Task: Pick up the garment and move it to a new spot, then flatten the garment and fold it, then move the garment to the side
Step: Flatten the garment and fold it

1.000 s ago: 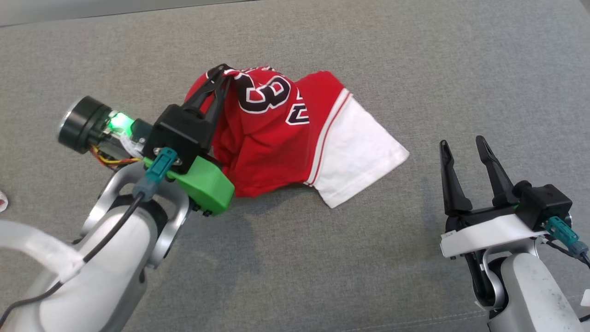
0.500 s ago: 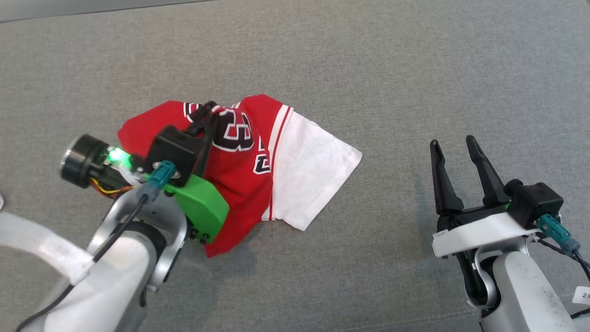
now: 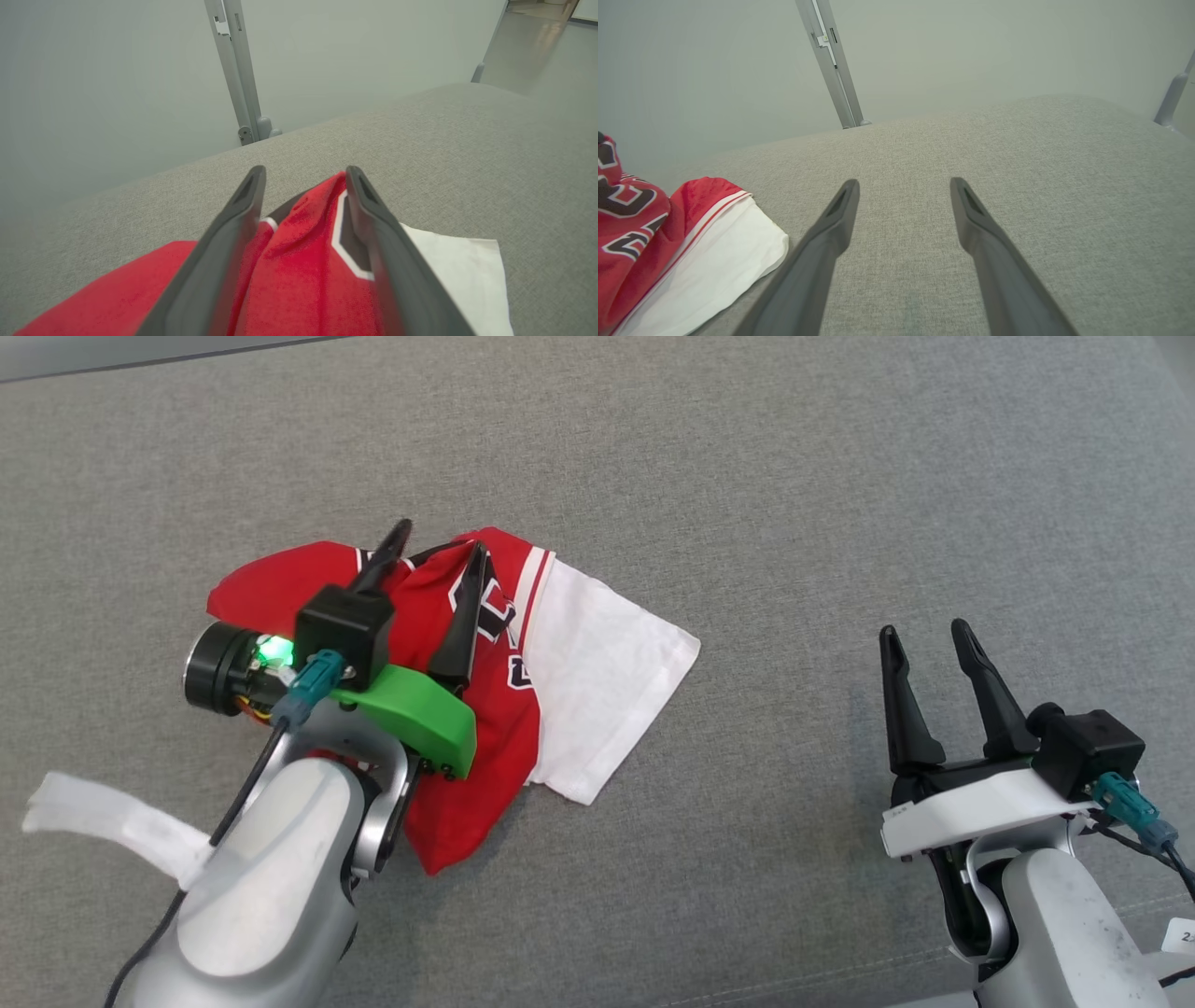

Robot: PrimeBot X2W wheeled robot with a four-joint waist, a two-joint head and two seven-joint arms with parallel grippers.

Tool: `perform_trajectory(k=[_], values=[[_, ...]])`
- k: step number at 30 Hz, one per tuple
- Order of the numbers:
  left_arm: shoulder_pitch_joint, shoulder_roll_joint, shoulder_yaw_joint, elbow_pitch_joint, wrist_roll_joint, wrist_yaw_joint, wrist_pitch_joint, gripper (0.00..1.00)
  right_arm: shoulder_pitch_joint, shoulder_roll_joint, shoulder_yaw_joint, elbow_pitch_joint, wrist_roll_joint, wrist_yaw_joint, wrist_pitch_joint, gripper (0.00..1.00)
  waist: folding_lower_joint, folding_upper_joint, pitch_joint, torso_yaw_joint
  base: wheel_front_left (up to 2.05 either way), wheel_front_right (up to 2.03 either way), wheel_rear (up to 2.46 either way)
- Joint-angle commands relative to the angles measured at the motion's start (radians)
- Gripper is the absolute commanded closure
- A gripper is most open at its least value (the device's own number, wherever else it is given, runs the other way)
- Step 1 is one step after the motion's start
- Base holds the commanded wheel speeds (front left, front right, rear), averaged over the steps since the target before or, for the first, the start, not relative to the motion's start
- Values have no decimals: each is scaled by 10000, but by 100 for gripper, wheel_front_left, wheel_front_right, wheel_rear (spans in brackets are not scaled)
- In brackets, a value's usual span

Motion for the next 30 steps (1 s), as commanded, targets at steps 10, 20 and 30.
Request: perform_trajectory(k=[10,20,30], values=[[1554,281,1453,-1249,-583,916,-2207,0,157,-99,-190,-195,-292,-7,-9,0,0,0,-346,699,0,0,0],[3314,583,2326,-1941,-847,1365,-2667,0,437,-152,-164,-371,-443,-7,216,0,0,0,-931,1014,0,0,0],[4229,511,2260,-1770,-985,1117,-2718,0,877,-221,-239,-562,-408,-7,458,0,0,0,-1369,1169,0,0,0]])
